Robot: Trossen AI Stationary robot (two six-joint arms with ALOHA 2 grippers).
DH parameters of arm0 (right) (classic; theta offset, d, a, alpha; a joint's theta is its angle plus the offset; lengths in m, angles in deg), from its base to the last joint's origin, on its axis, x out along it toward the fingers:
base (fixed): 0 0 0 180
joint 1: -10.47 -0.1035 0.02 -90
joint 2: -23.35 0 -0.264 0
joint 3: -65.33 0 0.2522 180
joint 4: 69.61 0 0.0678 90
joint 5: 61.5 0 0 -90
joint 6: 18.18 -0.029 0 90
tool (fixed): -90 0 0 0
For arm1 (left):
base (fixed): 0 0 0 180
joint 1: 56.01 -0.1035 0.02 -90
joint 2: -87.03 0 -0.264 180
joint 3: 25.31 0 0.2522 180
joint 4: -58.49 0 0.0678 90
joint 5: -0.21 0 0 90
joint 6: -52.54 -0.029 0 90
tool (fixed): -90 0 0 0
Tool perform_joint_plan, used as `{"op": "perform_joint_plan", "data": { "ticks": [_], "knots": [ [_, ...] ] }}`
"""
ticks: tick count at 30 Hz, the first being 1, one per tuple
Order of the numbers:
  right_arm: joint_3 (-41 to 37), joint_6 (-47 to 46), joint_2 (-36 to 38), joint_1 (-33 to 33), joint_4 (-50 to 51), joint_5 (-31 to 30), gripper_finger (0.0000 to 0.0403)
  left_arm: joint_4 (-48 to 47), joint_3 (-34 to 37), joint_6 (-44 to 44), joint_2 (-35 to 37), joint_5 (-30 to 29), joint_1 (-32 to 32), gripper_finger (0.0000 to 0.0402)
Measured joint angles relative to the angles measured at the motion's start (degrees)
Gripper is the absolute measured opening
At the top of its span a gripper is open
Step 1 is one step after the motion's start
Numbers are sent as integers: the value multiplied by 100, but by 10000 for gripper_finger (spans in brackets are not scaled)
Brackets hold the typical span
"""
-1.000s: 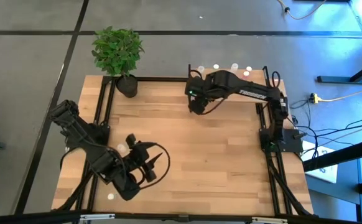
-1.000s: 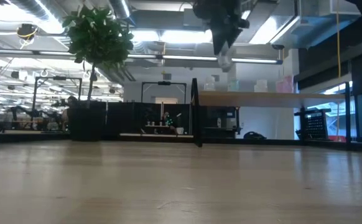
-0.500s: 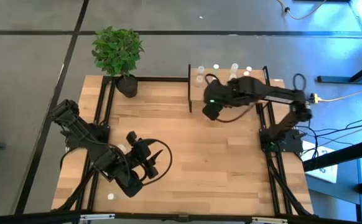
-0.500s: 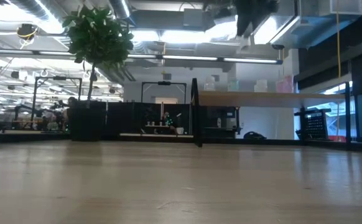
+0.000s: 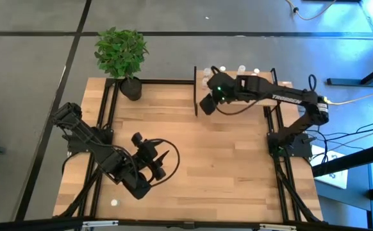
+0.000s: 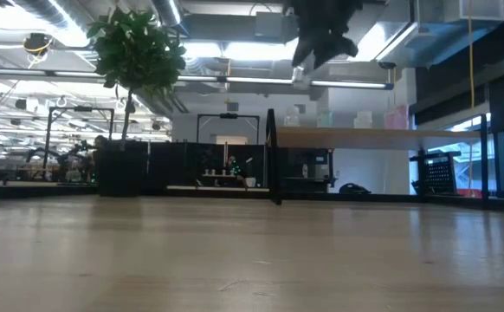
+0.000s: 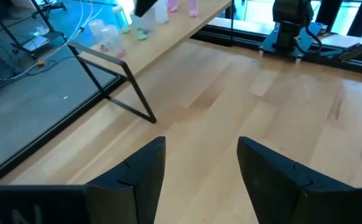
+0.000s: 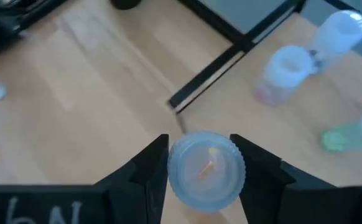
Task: Pick and place medicine bottles onto shelf by color
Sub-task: Put the transparent pill bottle aligned with the other transparent pill bottles on the shelf
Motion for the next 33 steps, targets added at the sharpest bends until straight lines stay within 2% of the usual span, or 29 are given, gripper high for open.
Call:
{"op": "perform_joint_plan", "data": {
  "ticks": [12,33],
  "knots": [
    [2,556,-535,290,-25,117,156,2,0,2,0,14,-2,194],
    [7,726,-908,530,-188,97,156,4,0,22,0,19,-11,194]
  ]
}}
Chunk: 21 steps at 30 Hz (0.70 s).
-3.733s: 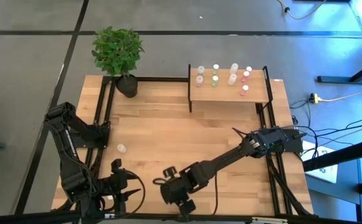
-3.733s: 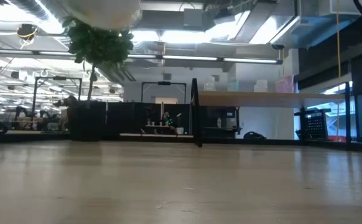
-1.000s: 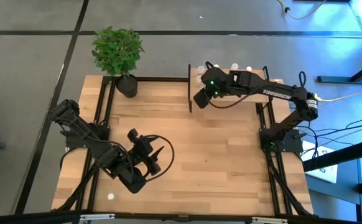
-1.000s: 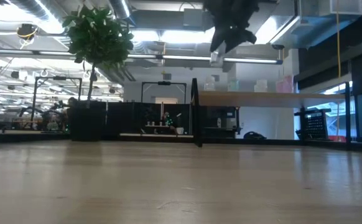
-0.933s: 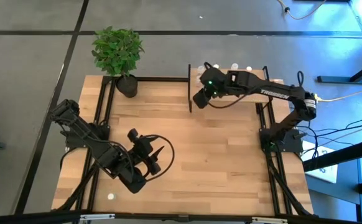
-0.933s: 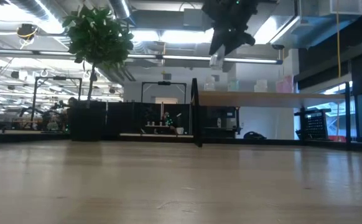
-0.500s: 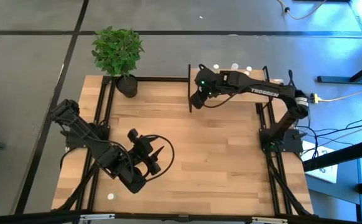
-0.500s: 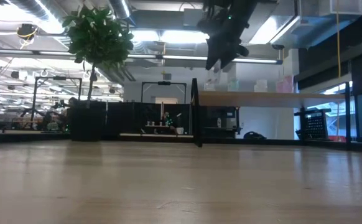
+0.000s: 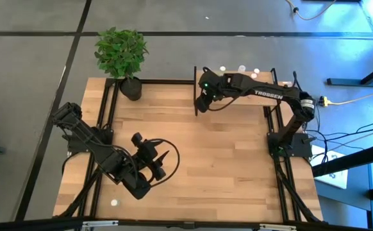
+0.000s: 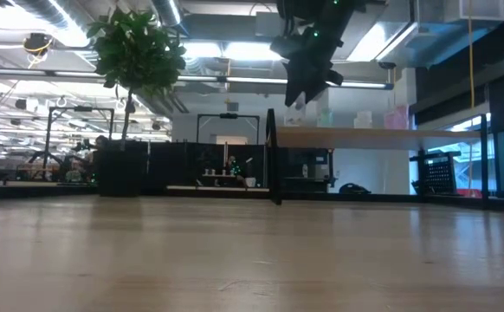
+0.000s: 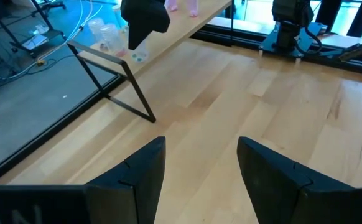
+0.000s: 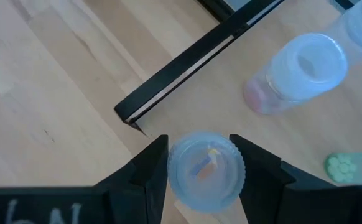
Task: Pick and place medicine bottles onto shelf by color
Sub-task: Put the transparent pill bottle aligned with the other transparent pill bottles on the shelf
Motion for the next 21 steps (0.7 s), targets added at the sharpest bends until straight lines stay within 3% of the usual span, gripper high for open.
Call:
{"op": "perform_joint_plan", "data": {
  "ticks": [21],
  "knots": [
    [2,205,-2,4,0,-4,160,0,0,-14,0,-2,0,194]
  ]
}}
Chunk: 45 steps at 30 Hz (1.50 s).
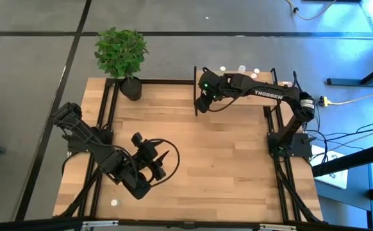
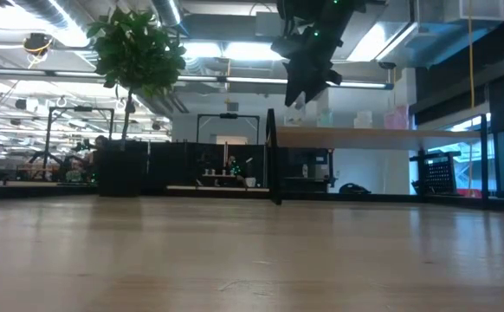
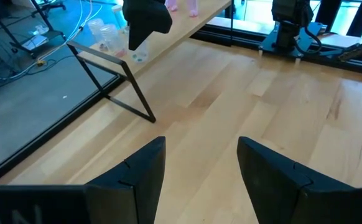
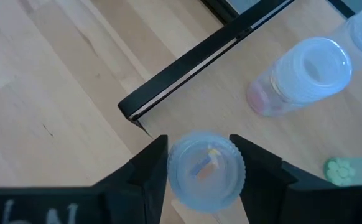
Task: Pick and place medicine bottles onto shelf by color
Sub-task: Put the transparent pill bottle aligned with the other transparent pill bottles on the shelf, then put the green pill bottle aligned with the other green pill bottles on the shelf
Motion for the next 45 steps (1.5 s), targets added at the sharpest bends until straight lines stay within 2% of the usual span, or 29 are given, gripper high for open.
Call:
{"op": "perform_joint_plan", "data": {
  "ticks": [9,24,29,45],
  "knots": [
    [0,16,0,0,-37,-5,180,0,-2,-2,0,0,0,194],
    [2,126,0,0,-328,-12,173,0,0,-5,0,0,0,194],
    [2,378,-1,-4,-356,-337,172,-1,0,-6,0,0,0,194],
    [2,418,147,-7,-564,-348,172,-2,0,-7,0,0,0,194]
  ]
}}
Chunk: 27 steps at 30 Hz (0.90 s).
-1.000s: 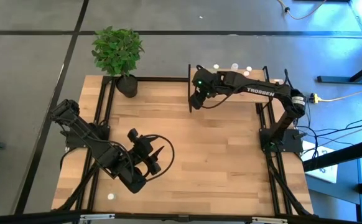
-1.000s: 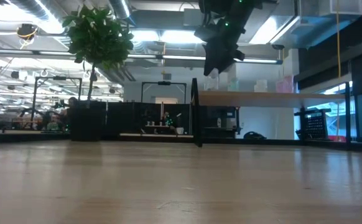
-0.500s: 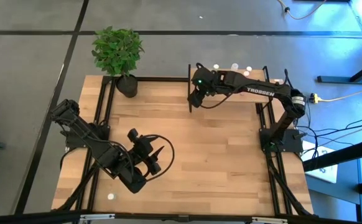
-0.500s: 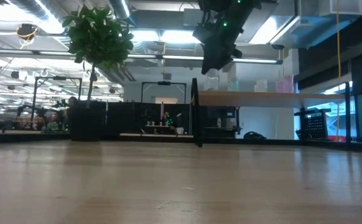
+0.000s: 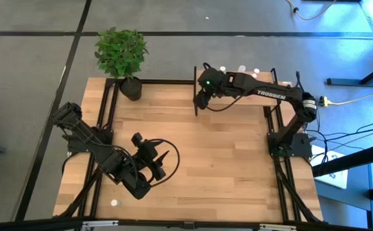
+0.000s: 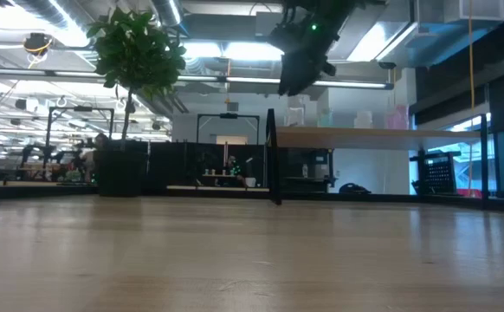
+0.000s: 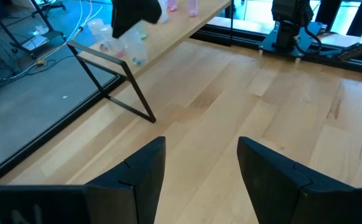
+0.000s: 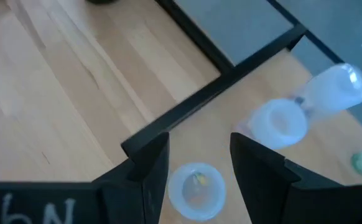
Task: Pick and place medicine bottles onto shelf by color
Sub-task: Put the green pill bottle aligned with the other green pill bottles on the shelf
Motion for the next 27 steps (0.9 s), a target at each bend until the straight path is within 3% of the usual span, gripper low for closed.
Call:
{"op": "perform_joint_plan", "data": {
  "ticks": [8,13,22,27],
  "knots": [
    [2,89,436,-65,-221,-2,172,-2,0,1,0,0,0,194],
    [2,1067,829,-456,-332,-6,172,-4,0,1,41,42,19,194],
    [4,1729,1462,-1705,-479,-13,172,-198,-3,12,782,813,212,194],
    [4,1964,1493,-2558,-471,11,172,-715,-4,516,1121,1632,351,194]
  ]
}}
